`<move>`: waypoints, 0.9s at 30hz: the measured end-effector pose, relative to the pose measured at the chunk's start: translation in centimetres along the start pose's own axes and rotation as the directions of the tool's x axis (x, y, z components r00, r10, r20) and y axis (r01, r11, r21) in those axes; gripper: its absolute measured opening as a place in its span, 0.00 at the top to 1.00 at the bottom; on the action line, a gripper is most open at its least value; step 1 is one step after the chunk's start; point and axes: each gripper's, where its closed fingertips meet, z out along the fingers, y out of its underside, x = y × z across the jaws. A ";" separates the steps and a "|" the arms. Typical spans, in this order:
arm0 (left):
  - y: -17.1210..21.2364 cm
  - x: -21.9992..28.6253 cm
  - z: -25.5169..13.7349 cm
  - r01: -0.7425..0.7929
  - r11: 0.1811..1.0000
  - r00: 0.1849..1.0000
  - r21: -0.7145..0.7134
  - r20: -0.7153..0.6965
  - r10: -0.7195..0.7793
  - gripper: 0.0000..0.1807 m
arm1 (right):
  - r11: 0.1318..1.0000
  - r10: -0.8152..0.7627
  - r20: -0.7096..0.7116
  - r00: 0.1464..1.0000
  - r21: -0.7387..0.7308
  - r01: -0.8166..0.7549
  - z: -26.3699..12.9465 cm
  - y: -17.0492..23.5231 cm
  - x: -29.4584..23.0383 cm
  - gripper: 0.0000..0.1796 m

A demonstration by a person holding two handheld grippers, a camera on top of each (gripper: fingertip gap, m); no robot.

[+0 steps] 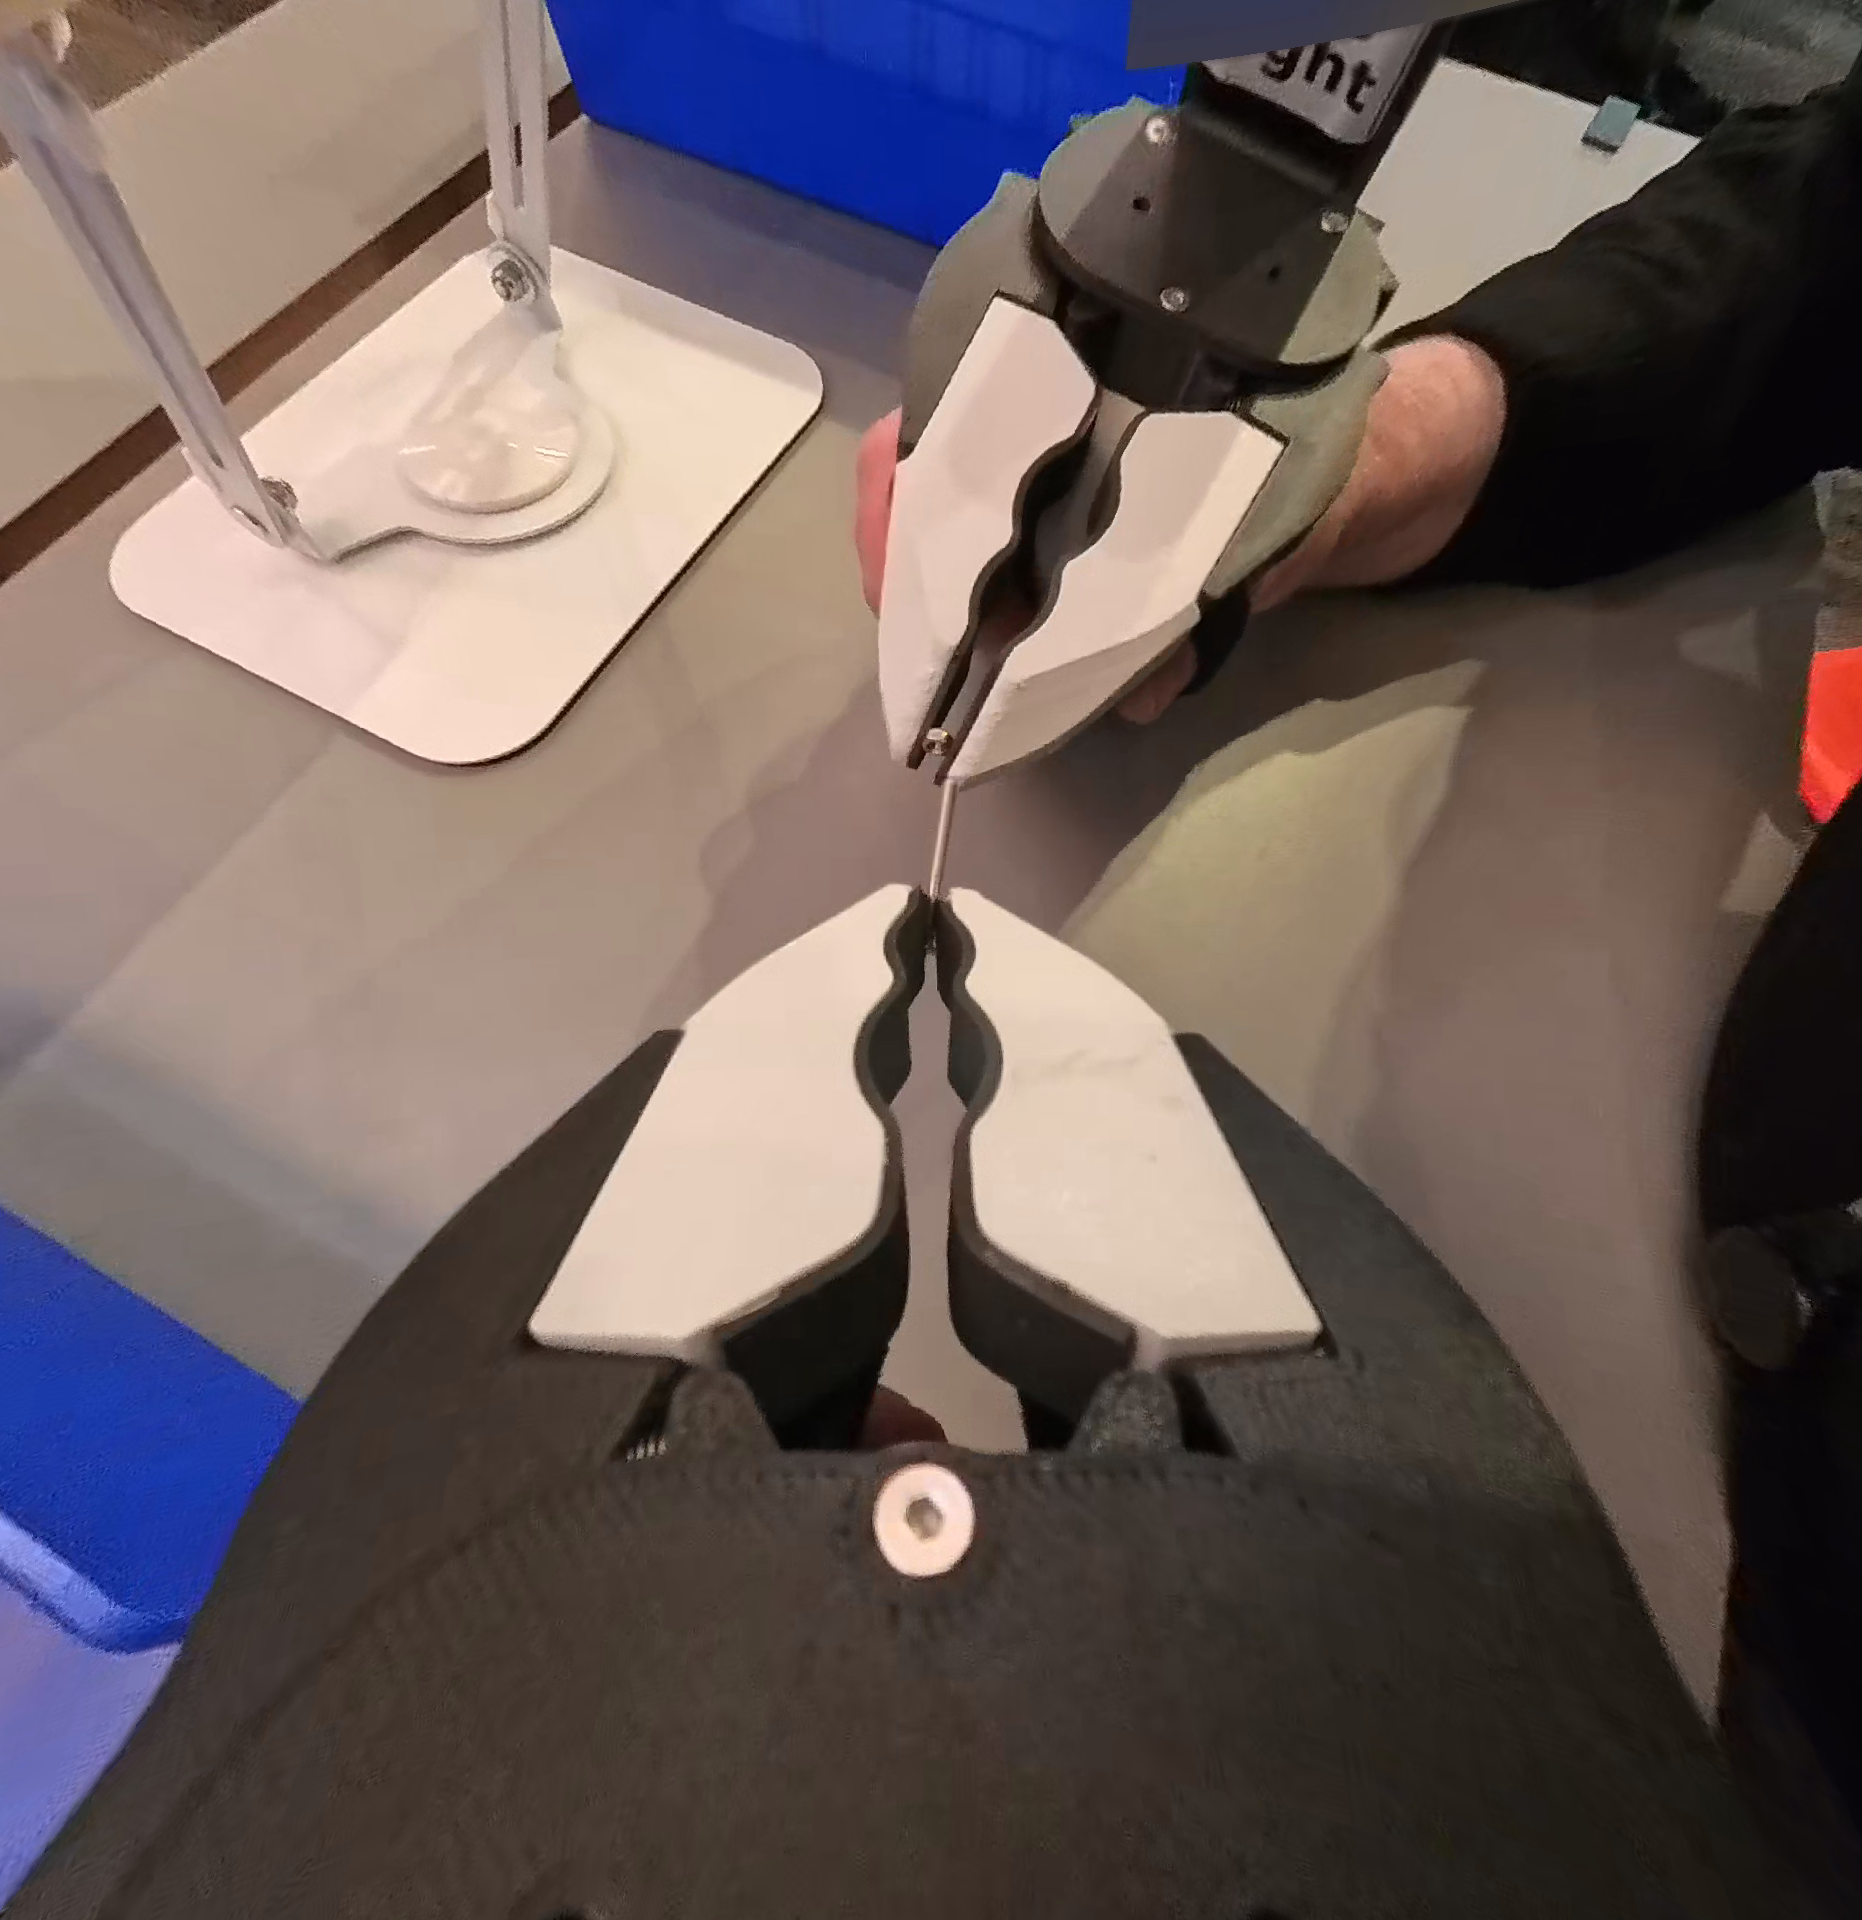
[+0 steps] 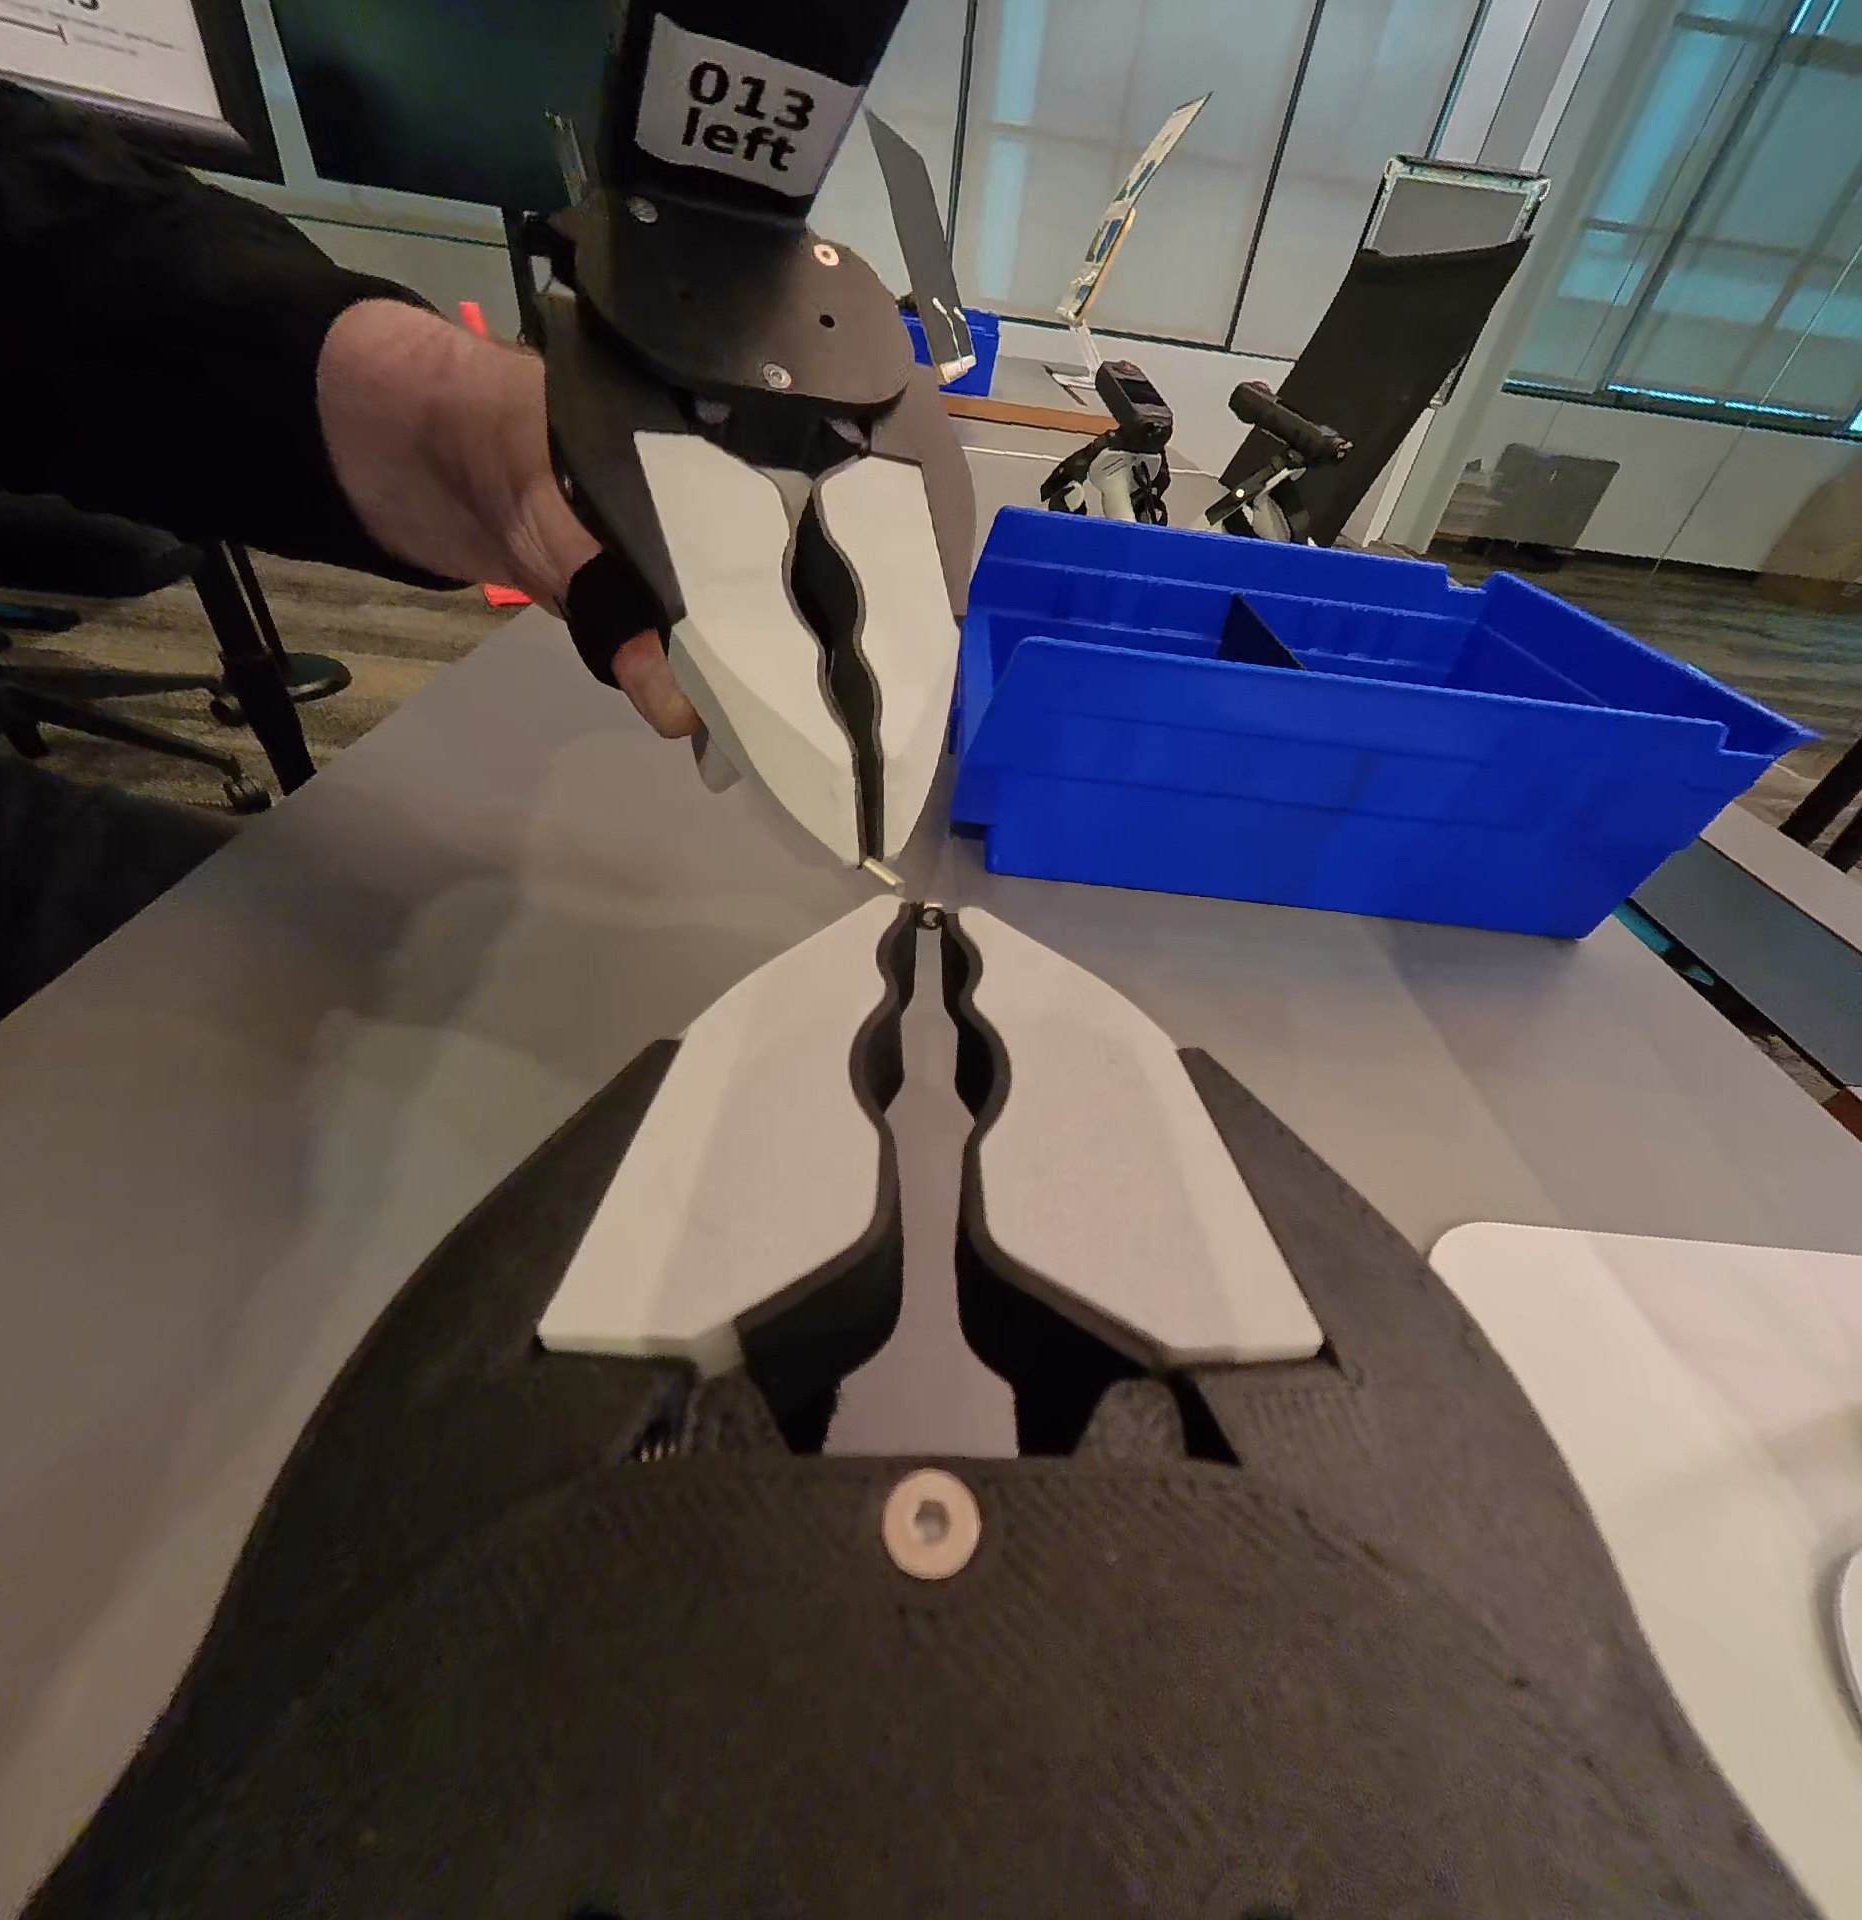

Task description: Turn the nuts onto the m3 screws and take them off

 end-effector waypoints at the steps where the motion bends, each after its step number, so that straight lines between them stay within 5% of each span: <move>1: -0.1 0.0 0.0 0.016 1.000 1.000 0.010 -0.008 -0.016 1.00 | 1.000 -0.009 0.000 1.000 -0.005 0.009 0.0 0.1 -0.1 0.98; 14: 1.5 0.1 0.1 0.059 0.997 0.998 -0.043 -0.031 -0.060 1.00 | 0.989 -0.022 0.114 0.993 -0.141 0.038 0.4 2.4 -1.1 0.98; 27: 2.1 0.9 0.7 0.145 0.988 0.981 -0.060 -0.124 -0.152 1.00 | 0.990 -0.050 0.142 0.989 -0.124 0.068 0.3 2.3 -1.8 0.98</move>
